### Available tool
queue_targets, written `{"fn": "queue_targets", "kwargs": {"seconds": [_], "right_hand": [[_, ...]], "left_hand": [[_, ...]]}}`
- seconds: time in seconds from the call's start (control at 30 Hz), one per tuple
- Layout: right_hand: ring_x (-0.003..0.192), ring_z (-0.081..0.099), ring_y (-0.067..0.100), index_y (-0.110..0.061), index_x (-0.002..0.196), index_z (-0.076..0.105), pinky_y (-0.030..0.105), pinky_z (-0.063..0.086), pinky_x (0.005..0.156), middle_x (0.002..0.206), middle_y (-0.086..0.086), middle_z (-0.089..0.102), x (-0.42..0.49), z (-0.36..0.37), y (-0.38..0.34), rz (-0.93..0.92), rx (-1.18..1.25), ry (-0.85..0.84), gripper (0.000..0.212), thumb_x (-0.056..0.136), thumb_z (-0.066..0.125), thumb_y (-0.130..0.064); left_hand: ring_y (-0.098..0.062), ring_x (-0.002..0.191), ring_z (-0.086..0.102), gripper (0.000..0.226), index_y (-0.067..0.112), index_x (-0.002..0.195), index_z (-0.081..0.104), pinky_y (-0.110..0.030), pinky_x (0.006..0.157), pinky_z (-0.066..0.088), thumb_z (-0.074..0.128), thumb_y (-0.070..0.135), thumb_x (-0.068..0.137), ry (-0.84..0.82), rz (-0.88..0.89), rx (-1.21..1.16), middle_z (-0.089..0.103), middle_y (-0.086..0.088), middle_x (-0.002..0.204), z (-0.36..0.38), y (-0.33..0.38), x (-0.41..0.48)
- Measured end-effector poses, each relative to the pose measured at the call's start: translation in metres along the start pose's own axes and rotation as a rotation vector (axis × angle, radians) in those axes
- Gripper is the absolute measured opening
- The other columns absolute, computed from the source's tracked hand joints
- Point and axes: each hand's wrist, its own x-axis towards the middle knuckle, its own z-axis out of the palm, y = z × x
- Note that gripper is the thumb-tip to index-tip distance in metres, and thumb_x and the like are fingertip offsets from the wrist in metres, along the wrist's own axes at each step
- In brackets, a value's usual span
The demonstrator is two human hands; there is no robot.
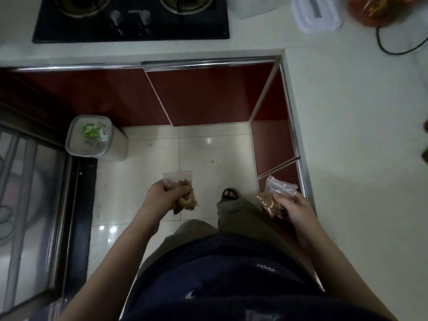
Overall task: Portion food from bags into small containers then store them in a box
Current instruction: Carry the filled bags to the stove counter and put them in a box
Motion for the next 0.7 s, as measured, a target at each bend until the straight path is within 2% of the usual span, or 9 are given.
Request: {"fn": "queue_targets", "kwargs": {"seconds": [0.07, 0.13, 0.17, 0.27, 0.43, 0.6, 0.7], "right_hand": [[0.078, 0.073, 0.022, -0.018, 0.102, 0.069, 0.028, 0.057, 0.057, 0.089, 0.007, 0.075, 0.022, -0.001, -0.021, 0.016, -0.034, -0.004, 0.016, 0.087, 0.067, -0.015], [0.086, 0.072, 0.025, -0.022, 0.102, 0.070, 0.036, 0.058, 0.072, 0.095, 0.006, 0.075, 0.045, 0.000, -0.041, 0.029, -0.083, -0.010, 0.016, 0.085, 0.069, -0.019], [0.087, 0.072, 0.024, -0.024, 0.099, 0.070, 0.037, 0.057, 0.074, 0.095, 0.005, 0.075, 0.056, 0.001, -0.050, 0.029, -0.117, -0.012, 0.015, 0.085, 0.070, -0.020], [0.086, 0.072, 0.019, -0.022, 0.101, 0.069, 0.025, 0.055, 0.062, 0.095, 0.001, 0.075, 0.083, 0.012, -0.078, 0.019, -0.160, -0.048, 0.016, 0.084, 0.071, -0.023], [0.072, 0.072, 0.008, -0.024, 0.095, 0.070, 0.016, 0.052, 0.053, 0.085, -0.006, 0.075, 0.121, 0.046, -0.117, 0.008, -0.126, -0.090, 0.013, 0.085, 0.069, -0.016], [0.079, 0.072, 0.011, -0.024, 0.097, 0.071, 0.014, 0.051, 0.054, 0.091, -0.003, 0.075, 0.159, 0.087, -0.157, -0.020, -0.134, -0.065, 0.014, 0.086, 0.067, -0.016], [0.088, 0.069, 0.019, -0.019, 0.106, 0.068, 0.021, 0.053, 0.062, 0.099, 0.005, 0.073, 0.176, 0.106, -0.181, -0.022, -0.134, -0.024, 0.019, 0.088, 0.065, -0.016]], "left_hand": [[-0.024, 0.064, 0.066, 0.014, 0.006, 0.076, 0.066, -0.031, 0.059, 0.048, 0.070, 0.015, 0.087, 0.016, 0.007, -0.032, 0.067, -0.016, 0.070, 0.011, 0.022, 0.012], [-0.030, 0.071, 0.066, 0.015, 0.000, 0.086, 0.069, -0.034, 0.064, 0.049, 0.068, 0.015, 0.089, 0.030, -0.001, -0.074, 0.068, -0.024, 0.077, 0.017, 0.040, 0.024], [-0.029, 0.073, 0.066, 0.016, 0.000, 0.090, 0.069, -0.034, 0.065, 0.050, 0.068, 0.015, 0.088, 0.039, -0.011, -0.088, 0.069, -0.022, 0.078, 0.018, 0.046, 0.030], [-0.020, 0.070, 0.068, 0.015, 0.004, 0.091, 0.070, -0.029, 0.063, 0.050, 0.070, 0.018, 0.087, 0.063, -0.044, -0.109, 0.072, -0.009, 0.075, 0.015, 0.061, 0.049], [-0.019, 0.071, 0.071, 0.018, 0.005, 0.095, 0.072, -0.019, 0.051, 0.050, 0.072, 0.019, 0.085, 0.081, -0.070, -0.099, 0.075, -0.012, 0.083, -0.004, 0.083, 0.093], [-0.034, 0.082, 0.069, 0.020, 0.002, 0.097, 0.070, -0.027, 0.057, 0.049, 0.068, 0.019, 0.088, 0.028, -0.053, -0.044, 0.073, -0.022, 0.090, -0.029, 0.124, 0.155], [-0.039, 0.083, 0.068, 0.022, -0.003, 0.089, 0.070, -0.036, 0.068, 0.051, 0.067, 0.019, 0.089, -0.028, -0.025, 0.019, 0.072, -0.025, 0.088, -0.038, 0.162, 0.189]]}}
